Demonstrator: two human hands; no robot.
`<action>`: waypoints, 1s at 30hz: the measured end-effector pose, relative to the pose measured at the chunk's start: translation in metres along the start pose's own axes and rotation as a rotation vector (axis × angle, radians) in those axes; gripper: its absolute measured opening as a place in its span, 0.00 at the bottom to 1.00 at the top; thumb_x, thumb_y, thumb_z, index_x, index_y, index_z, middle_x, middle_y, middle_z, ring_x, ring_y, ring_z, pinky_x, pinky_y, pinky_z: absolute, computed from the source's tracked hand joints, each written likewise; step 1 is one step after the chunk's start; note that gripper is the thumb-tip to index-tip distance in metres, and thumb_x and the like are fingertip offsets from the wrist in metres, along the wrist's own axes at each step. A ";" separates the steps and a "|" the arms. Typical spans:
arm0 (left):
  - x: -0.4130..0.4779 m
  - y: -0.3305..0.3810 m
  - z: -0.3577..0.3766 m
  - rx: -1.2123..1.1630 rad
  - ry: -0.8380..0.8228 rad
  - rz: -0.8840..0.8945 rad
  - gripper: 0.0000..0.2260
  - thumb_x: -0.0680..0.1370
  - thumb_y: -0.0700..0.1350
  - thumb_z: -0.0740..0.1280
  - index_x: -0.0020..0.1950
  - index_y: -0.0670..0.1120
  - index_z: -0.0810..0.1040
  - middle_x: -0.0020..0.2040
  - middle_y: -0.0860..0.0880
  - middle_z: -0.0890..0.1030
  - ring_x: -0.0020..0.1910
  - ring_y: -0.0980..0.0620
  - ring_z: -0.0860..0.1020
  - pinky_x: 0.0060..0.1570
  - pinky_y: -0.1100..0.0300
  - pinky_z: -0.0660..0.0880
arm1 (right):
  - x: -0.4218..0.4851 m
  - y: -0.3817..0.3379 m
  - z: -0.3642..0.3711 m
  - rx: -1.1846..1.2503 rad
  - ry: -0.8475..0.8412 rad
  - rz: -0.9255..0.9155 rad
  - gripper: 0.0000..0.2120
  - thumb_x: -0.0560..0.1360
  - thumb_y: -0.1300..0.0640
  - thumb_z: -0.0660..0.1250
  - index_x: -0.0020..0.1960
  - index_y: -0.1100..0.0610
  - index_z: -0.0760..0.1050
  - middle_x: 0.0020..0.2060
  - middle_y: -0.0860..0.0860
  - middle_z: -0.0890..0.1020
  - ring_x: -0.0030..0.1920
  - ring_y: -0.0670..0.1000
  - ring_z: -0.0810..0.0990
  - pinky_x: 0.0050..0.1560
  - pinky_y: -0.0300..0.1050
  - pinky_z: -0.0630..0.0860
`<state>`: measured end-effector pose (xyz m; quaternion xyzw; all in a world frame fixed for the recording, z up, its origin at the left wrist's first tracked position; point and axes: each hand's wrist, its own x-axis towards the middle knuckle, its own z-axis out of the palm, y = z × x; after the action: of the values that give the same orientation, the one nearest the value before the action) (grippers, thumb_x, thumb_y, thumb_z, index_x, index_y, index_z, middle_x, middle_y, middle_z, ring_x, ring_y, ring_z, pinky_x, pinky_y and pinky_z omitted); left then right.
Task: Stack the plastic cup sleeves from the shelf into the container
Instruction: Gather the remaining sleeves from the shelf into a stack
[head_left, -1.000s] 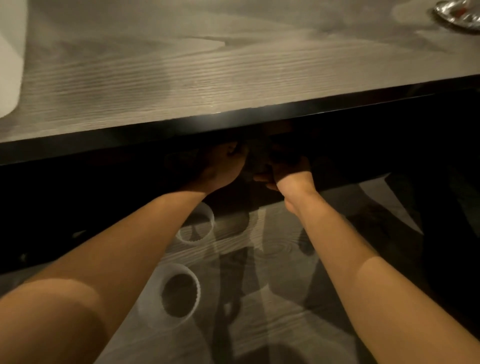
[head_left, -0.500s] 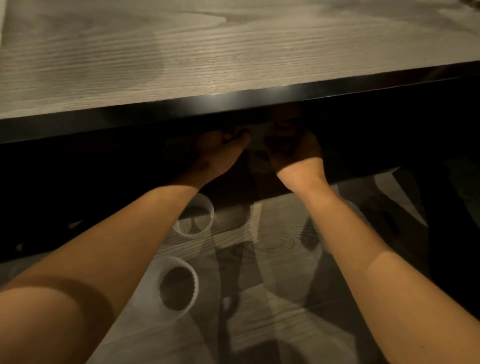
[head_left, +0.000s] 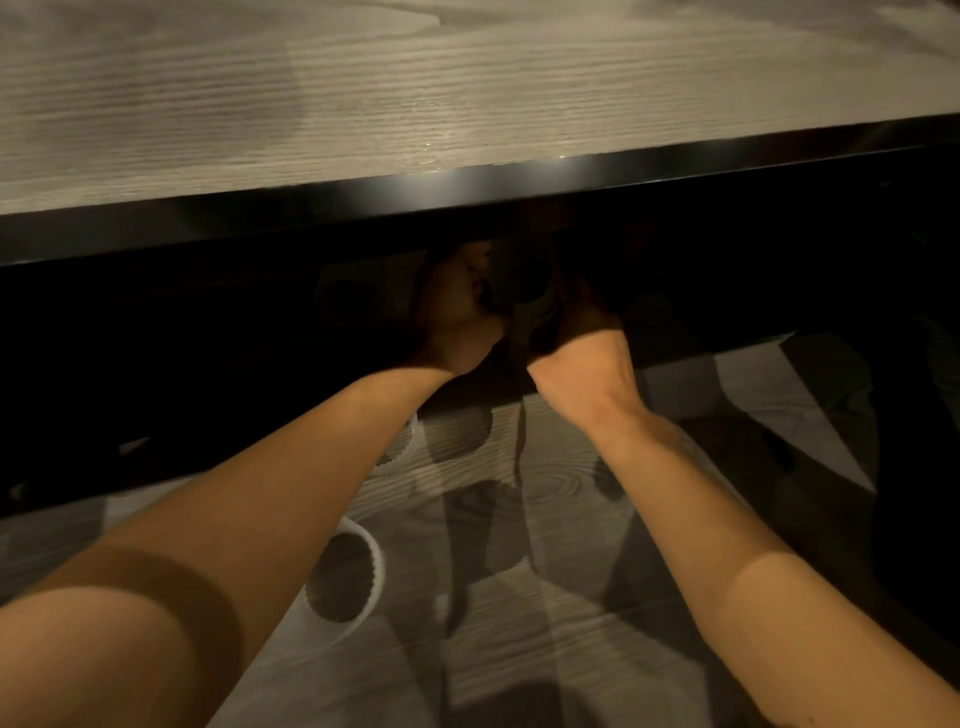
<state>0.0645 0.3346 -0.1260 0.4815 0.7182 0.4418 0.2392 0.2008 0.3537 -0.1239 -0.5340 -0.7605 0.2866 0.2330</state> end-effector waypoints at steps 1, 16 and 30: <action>-0.002 -0.001 0.001 0.036 -0.028 0.007 0.25 0.72 0.29 0.72 0.69 0.35 0.74 0.62 0.36 0.80 0.60 0.39 0.79 0.51 0.68 0.70 | -0.002 0.005 0.000 -0.007 -0.048 0.042 0.31 0.72 0.64 0.72 0.74 0.55 0.70 0.65 0.56 0.78 0.62 0.59 0.79 0.60 0.49 0.79; -0.017 -0.029 -0.010 0.152 -0.404 -0.104 0.26 0.78 0.39 0.72 0.75 0.42 0.68 0.71 0.42 0.72 0.70 0.46 0.72 0.63 0.66 0.64 | -0.013 0.010 0.008 0.125 -0.187 0.328 0.19 0.71 0.56 0.76 0.61 0.55 0.78 0.46 0.50 0.83 0.47 0.52 0.83 0.48 0.47 0.82; -0.067 -0.016 -0.128 0.008 -0.502 -0.138 0.18 0.73 0.41 0.77 0.58 0.52 0.74 0.55 0.53 0.78 0.53 0.57 0.79 0.55 0.59 0.78 | -0.055 -0.042 -0.007 0.296 -0.415 0.129 0.26 0.63 0.42 0.80 0.55 0.49 0.74 0.50 0.47 0.85 0.52 0.47 0.85 0.55 0.56 0.83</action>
<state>-0.0133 0.2198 -0.0823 0.5270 0.6693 0.2882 0.4374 0.1944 0.2923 -0.0931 -0.4713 -0.7061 0.5126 0.1289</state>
